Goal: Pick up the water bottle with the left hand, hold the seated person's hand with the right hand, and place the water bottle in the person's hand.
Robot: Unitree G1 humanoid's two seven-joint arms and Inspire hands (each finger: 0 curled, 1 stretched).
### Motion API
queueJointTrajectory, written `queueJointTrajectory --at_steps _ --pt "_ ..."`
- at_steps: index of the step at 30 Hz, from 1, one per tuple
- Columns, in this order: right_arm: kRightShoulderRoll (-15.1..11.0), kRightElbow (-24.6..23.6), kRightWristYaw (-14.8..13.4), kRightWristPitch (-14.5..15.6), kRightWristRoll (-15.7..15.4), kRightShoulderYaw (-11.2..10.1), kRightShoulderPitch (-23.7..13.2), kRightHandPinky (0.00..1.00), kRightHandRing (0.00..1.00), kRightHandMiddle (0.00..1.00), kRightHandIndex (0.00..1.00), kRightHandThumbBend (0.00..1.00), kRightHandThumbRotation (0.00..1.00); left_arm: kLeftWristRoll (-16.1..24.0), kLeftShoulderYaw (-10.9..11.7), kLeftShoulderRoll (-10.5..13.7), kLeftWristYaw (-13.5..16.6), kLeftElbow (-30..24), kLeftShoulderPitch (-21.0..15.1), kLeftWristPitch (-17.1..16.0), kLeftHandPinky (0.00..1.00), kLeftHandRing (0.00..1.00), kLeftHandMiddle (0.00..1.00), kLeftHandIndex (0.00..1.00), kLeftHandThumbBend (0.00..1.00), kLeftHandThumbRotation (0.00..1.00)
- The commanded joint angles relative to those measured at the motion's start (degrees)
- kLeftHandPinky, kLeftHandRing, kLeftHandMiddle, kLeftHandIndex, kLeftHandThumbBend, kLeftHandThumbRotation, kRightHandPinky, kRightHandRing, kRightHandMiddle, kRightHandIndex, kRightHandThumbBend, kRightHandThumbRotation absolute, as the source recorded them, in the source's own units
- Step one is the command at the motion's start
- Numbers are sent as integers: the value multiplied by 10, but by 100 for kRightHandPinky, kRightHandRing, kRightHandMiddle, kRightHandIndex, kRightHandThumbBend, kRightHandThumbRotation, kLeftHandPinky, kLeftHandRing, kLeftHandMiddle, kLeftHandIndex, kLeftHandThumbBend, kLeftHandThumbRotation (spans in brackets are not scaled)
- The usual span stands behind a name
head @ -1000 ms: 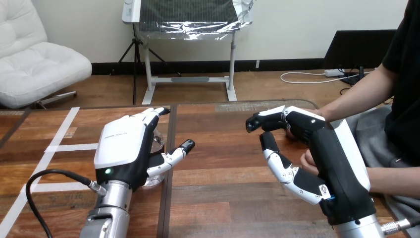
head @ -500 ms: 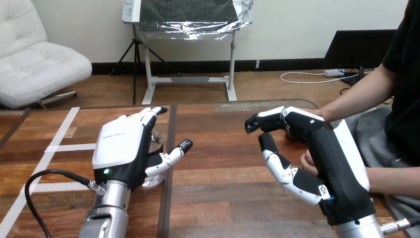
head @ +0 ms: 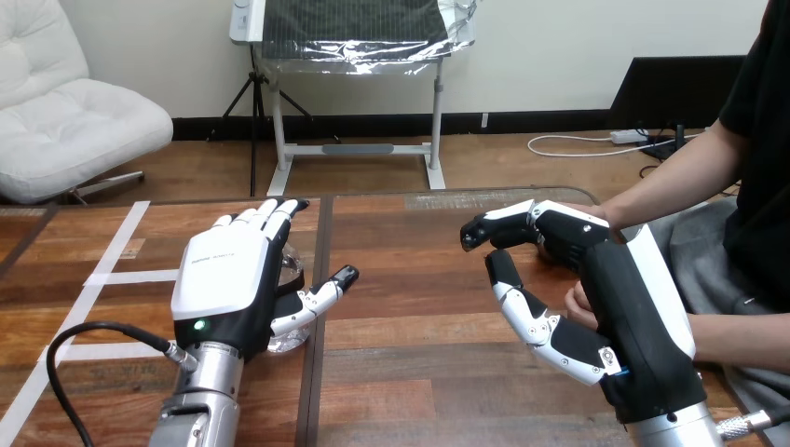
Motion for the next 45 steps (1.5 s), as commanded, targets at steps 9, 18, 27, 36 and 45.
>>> queueJointTrajectory --at_steps 9,18,27,36,45 --pt "-7 -6 1 0 8 -9 -32 65 71 64 56 24 0 22 -2 -7 25 24 -31 8 100 100 100 99 63 96" --pt "-7 -3 1 -3 7 -9 -36 64 71 64 55 23 0 31 1 -11 41 25 -34 8 100 100 100 100 65 100" --pt "-7 0 1 -2 5 -9 -40 64 71 64 55 23 0 37 1 -13 60 31 -39 8 100 100 100 100 66 100" --pt "-8 5 2 -6 6 -9 -43 63 71 64 55 24 0 40 3 -14 70 32 -41 11 100 100 100 100 67 100" --pt "-8 5 2 -7 7 -9 -45 63 70 63 55 25 0 39 10 -19 91 39 -43 10 100 100 100 100 66 100"
